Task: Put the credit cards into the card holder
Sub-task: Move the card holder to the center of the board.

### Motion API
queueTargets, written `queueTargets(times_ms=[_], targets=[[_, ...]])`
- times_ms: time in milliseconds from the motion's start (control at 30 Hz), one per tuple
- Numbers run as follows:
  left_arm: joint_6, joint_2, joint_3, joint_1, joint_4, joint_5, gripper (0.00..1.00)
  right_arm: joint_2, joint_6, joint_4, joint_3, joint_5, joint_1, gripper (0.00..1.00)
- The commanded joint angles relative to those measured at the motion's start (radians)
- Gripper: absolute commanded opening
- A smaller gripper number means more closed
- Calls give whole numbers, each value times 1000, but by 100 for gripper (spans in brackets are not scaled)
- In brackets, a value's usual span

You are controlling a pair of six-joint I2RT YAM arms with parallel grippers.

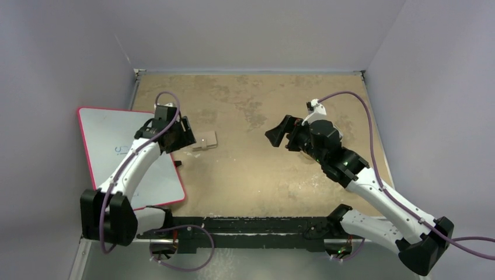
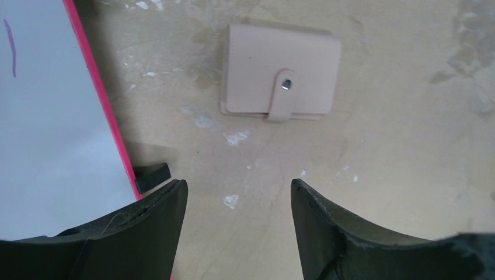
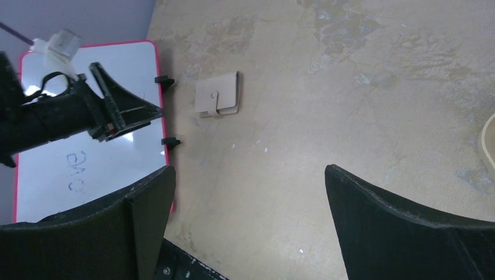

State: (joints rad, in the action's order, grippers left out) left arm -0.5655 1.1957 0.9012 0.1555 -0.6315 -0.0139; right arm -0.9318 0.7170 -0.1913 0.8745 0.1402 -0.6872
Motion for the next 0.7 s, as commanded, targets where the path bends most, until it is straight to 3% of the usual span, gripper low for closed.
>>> queueTargets(times_ms=[0, 300, 667], targets=[[0, 133, 91, -10, -2, -115, 62, 39, -40, 81, -4, 9, -4, 99], [-10, 320, 180, -10, 91, -99, 59, 87, -89, 105, -15, -19, -5, 99], [85, 572, 354, -10, 102, -42, 62, 145, -164, 115, -29, -17, -4, 99]])
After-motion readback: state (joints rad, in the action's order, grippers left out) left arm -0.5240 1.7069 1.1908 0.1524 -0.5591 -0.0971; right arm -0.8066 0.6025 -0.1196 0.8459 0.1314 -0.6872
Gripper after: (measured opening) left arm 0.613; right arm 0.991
